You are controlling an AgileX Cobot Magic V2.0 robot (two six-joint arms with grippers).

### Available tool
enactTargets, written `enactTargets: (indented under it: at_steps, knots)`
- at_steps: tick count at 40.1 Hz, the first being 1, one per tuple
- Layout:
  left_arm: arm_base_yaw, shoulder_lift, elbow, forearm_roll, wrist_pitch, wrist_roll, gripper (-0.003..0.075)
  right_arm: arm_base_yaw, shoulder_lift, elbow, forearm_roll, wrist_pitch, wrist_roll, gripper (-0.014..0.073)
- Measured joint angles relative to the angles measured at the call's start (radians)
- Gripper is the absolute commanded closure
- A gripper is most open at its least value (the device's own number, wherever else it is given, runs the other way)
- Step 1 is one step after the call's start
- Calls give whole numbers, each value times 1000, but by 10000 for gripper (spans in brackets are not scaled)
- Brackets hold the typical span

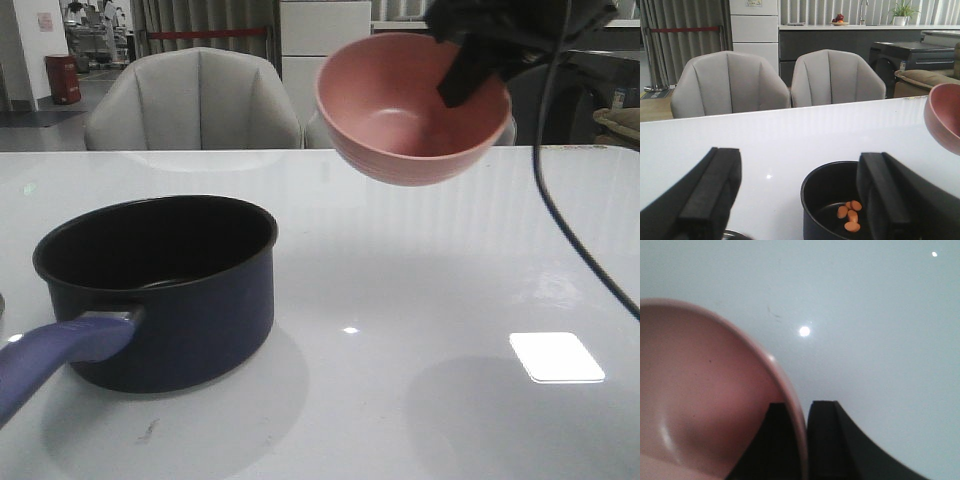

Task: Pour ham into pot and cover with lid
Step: 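Carry the empty bowl back and set it on the table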

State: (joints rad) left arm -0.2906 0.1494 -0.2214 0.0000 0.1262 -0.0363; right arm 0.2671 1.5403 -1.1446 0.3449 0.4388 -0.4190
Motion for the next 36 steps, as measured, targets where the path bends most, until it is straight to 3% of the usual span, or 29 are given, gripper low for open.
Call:
enactTargets:
  at_steps: [12, 24, 28, 36]
  knots:
    - [0, 0, 0, 0, 0, 0, 199, -58, 36, 0, -329, 142, 363, 456]
    - [0, 0, 0, 0, 0, 0, 199, -68, 201, -2, -377, 209, 521, 438]
    - [0, 0, 0, 0, 0, 0, 199, -87, 244, -7, -364, 210, 536, 375]
    - [0, 0, 0, 0, 0, 0, 199, -133, 293, -12, -322, 216, 545, 148]
